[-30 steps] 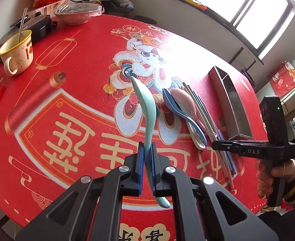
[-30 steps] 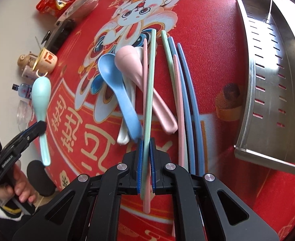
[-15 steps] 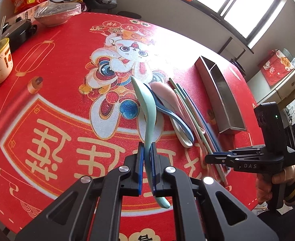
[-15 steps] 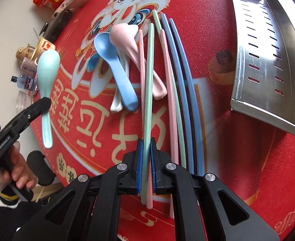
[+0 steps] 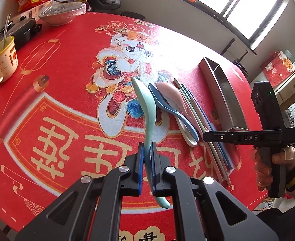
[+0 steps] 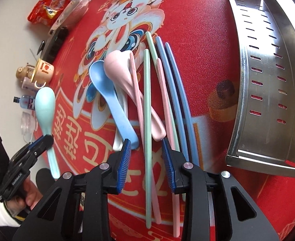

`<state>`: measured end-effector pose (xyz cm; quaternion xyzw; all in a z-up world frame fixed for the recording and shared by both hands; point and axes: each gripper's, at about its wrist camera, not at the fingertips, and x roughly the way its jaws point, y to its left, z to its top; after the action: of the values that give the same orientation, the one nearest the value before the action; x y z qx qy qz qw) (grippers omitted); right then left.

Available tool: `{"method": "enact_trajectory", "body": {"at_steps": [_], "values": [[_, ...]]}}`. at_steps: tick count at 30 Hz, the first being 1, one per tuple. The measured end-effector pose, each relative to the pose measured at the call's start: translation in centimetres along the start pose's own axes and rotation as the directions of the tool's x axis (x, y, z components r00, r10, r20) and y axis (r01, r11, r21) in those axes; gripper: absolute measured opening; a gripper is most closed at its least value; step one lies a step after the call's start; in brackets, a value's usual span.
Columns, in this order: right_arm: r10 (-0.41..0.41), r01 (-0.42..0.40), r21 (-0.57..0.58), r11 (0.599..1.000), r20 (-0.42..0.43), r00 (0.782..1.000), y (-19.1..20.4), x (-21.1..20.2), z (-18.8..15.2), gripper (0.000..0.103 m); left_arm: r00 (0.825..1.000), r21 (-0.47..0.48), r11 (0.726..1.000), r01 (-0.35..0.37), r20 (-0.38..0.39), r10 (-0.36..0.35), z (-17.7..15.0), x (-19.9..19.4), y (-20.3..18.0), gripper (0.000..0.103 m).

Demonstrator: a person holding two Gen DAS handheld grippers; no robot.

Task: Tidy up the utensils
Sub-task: 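Lift the mint spoon with the left tool while the right tool holds the chopstick, then carry the green chopstick into the steel tray and open the right tool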

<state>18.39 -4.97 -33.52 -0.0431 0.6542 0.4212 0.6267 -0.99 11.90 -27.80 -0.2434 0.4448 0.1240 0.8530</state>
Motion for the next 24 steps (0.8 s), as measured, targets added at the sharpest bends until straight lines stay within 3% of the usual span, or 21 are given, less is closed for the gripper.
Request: {"method": "enact_trajectory", "body": {"at_steps": [2,3,5,14,24], "values": [[0.005,-0.005,0.012,1.0,0.005,1.0,-0.1,0.0,0.2,0.03,1.0,-0.001,1.0,0.0,0.0,0.0,0.0,0.0,0.0,0.006],[0.005,-0.005,0.013,1.0,0.003,1.0,-0.2,0.1,0.2,0.02,1.0,-0.001,1.0,0.0,0.0,0.0,-0.1,0.0,0.1,0.006],[0.014,-0.014,0.02,1.0,0.0,1.0,-0.3,0.2,0.1,0.014,1.0,-0.002,1.0,0.0,-0.002,0.0,-0.1,0.0,0.1,0.006],[0.027,-0.028,0.032,0.999,0.008,1.0,-0.3,-0.3,-0.6,0.007,1.0,0.009,1.0,0.004,-0.01,-0.004,0.0,0.4,0.0,0.006],[0.1,-0.11,0.081,0.991,0.122,0.988,-0.8,-3.2,-1.6,0.006,1.0,0.019,1.0,0.012,-0.009,-0.012,0.5,0.7,-0.5,0.006]]}}
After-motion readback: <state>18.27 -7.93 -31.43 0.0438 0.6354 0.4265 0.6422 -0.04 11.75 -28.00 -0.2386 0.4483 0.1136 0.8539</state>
